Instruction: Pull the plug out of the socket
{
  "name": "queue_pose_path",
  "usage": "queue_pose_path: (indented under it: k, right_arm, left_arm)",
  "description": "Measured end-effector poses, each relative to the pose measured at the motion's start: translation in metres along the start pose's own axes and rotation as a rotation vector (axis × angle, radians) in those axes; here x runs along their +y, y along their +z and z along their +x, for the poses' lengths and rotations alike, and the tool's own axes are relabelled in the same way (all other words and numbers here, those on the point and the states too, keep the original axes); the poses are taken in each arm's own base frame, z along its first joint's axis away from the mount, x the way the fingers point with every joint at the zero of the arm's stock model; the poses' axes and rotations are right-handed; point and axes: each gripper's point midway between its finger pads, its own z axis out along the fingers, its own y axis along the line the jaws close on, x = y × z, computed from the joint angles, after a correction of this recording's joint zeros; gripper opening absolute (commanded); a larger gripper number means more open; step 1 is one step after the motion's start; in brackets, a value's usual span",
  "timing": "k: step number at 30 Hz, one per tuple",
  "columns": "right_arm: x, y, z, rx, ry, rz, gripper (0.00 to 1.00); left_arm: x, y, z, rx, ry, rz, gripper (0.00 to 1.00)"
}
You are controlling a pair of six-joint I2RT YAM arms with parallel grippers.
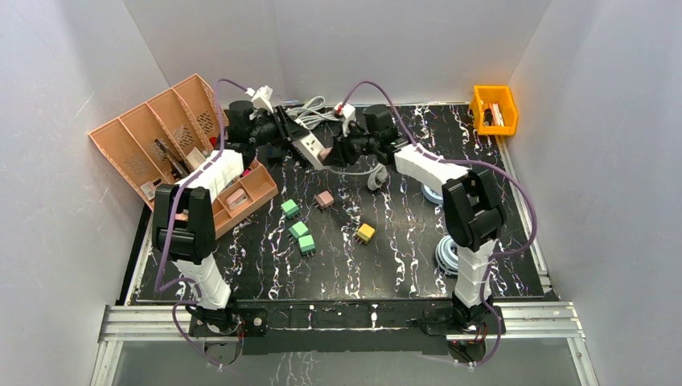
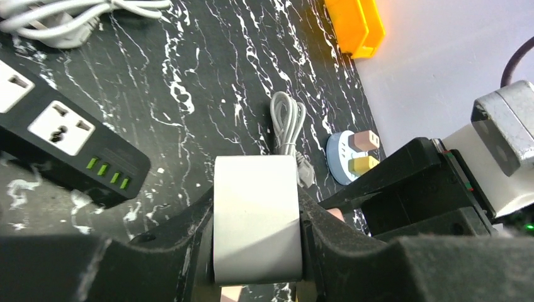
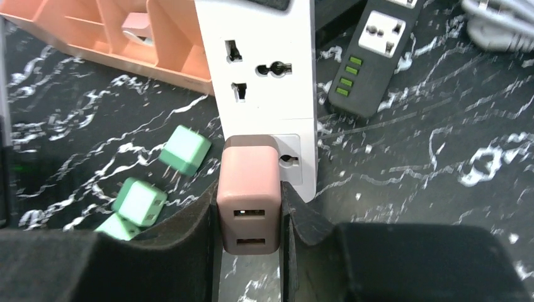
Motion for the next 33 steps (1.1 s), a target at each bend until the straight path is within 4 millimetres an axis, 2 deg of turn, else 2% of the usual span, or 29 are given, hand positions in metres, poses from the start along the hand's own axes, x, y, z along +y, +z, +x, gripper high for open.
queue_pose_path:
  k: [4, 8, 10, 11, 13, 15, 17, 18, 20, 23, 25, 26, 28, 30, 31, 32, 33]
  right_arm:
    - [-0.008, -0.020, 0.003, -0.003, 0.052, 0.018, 0.00]
    - [-0.008, -0.029, -0.010, -0.004, -0.090, 0.249, 0.00]
    - [0.005, -0.048, -0.017, -0.030, -0.151, 0.335, 0.00]
    - [0.012, -0.062, -0.028, -0.054, -0.182, 0.369, 0.00]
    - [0.021, -0.092, -0.066, -0.146, -0.236, 0.420, 0.00]
    - [0.023, -0.115, -0.097, -0.225, -0.256, 0.427, 0.00]
    - [0.017, -0.131, -0.112, -0.274, -0.251, 0.430, 0.00]
    - [0.014, -0.134, -0.112, -0.279, -0.240, 0.426, 0.00]
    - [0.003, -0.131, -0.099, -0.248, -0.195, 0.411, 0.00]
    - [0.000, -0.102, -0.061, -0.159, -0.099, 0.325, 0.00]
    - [0.000, -0.078, -0.020, -0.080, -0.001, 0.261, 0.00]
    - [0.003, -0.065, 0.013, -0.018, 0.082, 0.226, 0.00]
    - [0.010, -0.052, 0.065, 0.083, 0.211, 0.185, 0.00]
    - [0.020, -0.044, 0.100, 0.156, 0.334, 0.157, 0.00]
    - [0.022, -0.041, 0.100, 0.157, 0.351, 0.151, 0.00]
    - [0.023, -0.039, 0.101, 0.161, 0.358, 0.150, 0.00]
    - [0.021, -0.028, 0.107, 0.179, 0.368, 0.148, 0.10]
  left_arm:
    - [-0.011, 0.011, 0.008, -0.005, -0.018, -0.028, 0.00]
    - [-0.010, 0.014, -0.003, -0.057, -0.028, -0.055, 0.00]
    - [0.010, 0.013, -0.012, -0.107, -0.021, -0.140, 0.00]
    - [0.025, 0.012, -0.017, -0.127, -0.028, -0.186, 0.00]
    - [0.049, 0.009, -0.021, -0.153, -0.042, -0.258, 0.00]
    - [0.071, 0.007, -0.025, -0.180, -0.058, -0.326, 0.00]
    - [0.083, 0.006, -0.030, -0.209, -0.072, -0.356, 0.00]
    - [0.085, 0.008, -0.033, -0.227, -0.074, -0.359, 0.00]
    - [0.087, 0.013, -0.038, -0.264, -0.076, -0.349, 0.00]
    - [0.092, 0.024, -0.045, -0.302, -0.074, -0.337, 0.00]
    - [0.097, 0.035, -0.053, -0.332, -0.074, -0.325, 0.00]
    - [0.102, 0.041, -0.055, -0.344, -0.083, -0.326, 0.00]
    - [0.117, 0.049, -0.059, -0.369, -0.117, -0.334, 0.00]
    - [0.142, 0.051, -0.064, -0.405, -0.169, -0.352, 0.00]
    - [0.156, 0.045, -0.069, -0.431, -0.173, -0.382, 0.00]
    - [0.161, 0.041, -0.075, -0.461, -0.174, -0.395, 0.00]
    - [0.167, 0.036, -0.078, -0.499, -0.184, -0.403, 0.00]
